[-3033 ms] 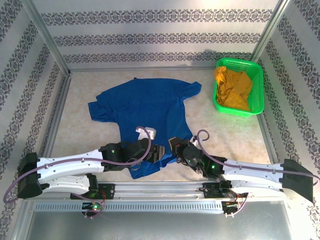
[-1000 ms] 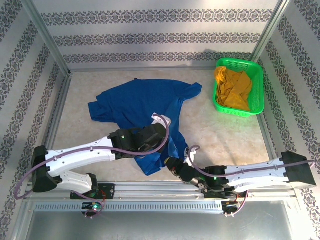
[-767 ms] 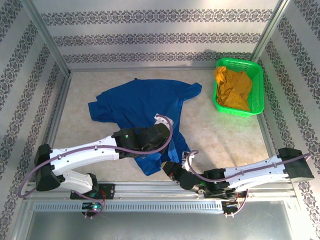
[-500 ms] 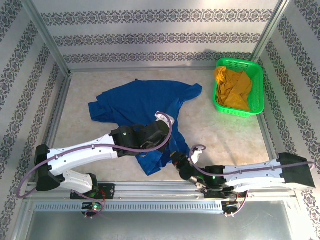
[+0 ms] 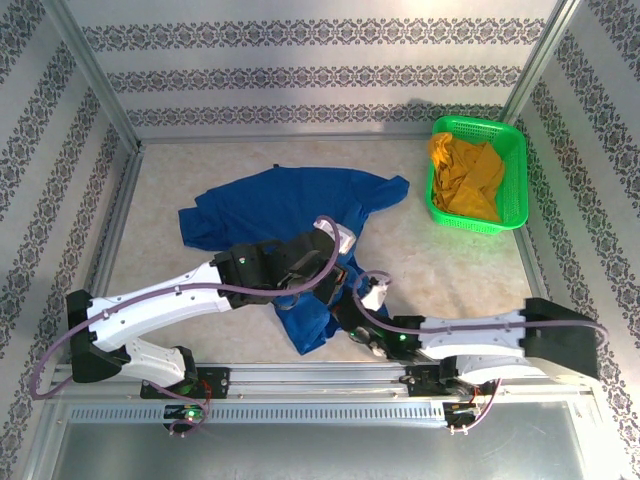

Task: Fold the inside-out t-shirt

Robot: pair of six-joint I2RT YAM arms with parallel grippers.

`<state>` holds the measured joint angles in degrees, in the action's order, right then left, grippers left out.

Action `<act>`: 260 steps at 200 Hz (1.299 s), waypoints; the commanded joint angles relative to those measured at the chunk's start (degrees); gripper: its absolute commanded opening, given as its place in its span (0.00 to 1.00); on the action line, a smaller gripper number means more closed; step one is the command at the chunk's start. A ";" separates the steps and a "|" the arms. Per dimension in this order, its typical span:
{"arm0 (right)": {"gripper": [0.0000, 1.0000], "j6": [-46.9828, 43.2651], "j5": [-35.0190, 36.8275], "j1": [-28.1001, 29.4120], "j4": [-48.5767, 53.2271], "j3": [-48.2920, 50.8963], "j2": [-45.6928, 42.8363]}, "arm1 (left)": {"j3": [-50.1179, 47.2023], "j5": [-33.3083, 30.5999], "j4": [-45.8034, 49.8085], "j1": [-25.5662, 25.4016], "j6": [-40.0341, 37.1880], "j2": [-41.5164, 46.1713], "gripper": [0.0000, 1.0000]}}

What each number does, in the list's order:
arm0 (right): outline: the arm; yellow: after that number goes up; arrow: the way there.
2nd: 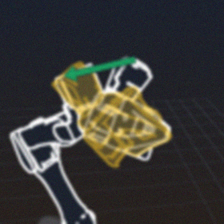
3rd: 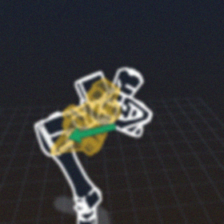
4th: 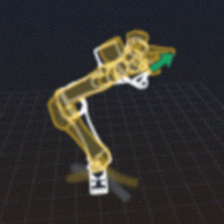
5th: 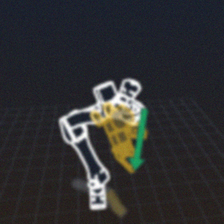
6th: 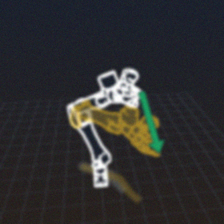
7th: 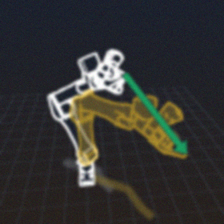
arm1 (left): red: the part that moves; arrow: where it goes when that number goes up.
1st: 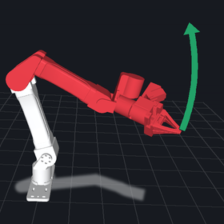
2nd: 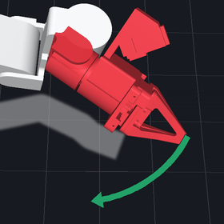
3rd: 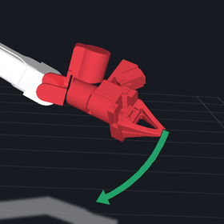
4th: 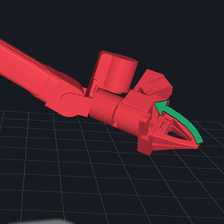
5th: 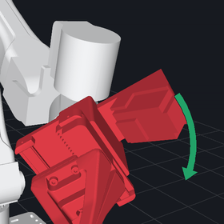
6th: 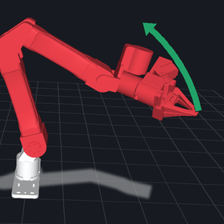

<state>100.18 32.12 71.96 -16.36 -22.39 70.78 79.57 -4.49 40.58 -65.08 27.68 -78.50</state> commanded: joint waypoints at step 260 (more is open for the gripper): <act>0.30 -16.03 -13.88 -18.71 -12.03 -20.95 35.70 | 11.90 37.20 -10.65 8.24 1.12 -3.20 0.00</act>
<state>85.73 19.66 54.54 -36.21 -39.86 103.46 88.64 26.81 36.45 -57.25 25.50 -81.52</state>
